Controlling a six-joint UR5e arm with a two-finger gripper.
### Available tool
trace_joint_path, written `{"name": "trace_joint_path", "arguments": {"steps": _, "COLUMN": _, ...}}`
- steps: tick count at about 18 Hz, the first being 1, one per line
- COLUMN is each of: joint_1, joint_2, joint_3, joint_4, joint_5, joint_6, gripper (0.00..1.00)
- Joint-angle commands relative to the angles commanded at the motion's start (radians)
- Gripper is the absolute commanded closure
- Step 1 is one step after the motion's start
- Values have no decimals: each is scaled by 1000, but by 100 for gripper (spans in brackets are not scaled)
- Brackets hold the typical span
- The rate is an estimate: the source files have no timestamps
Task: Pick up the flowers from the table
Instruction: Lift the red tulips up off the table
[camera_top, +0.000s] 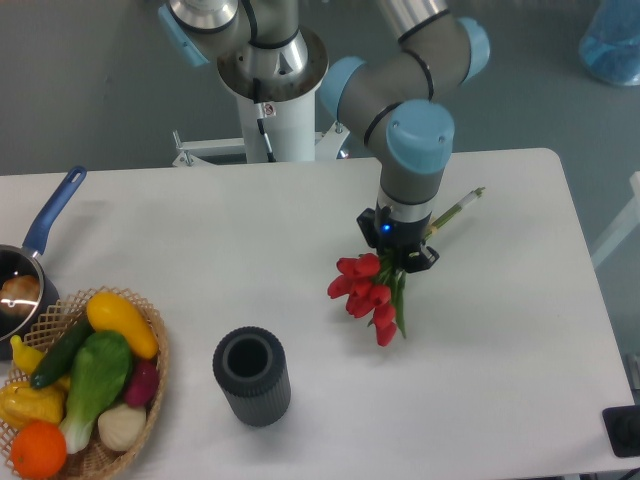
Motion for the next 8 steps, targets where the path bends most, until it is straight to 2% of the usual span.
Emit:
{"name": "trace_joint_path", "arguments": {"steps": 5, "joint_1": -8, "joint_2": 0, "joint_3": 117, "joint_4": -98, "joint_5": -11, "joint_6": 0, "gripper": 100}}
{"name": "trace_joint_path", "arguments": {"steps": 8, "joint_1": -3, "joint_2": 2, "joint_3": 146, "joint_4": -112, "joint_5": -17, "joint_6": 0, "gripper": 100}}
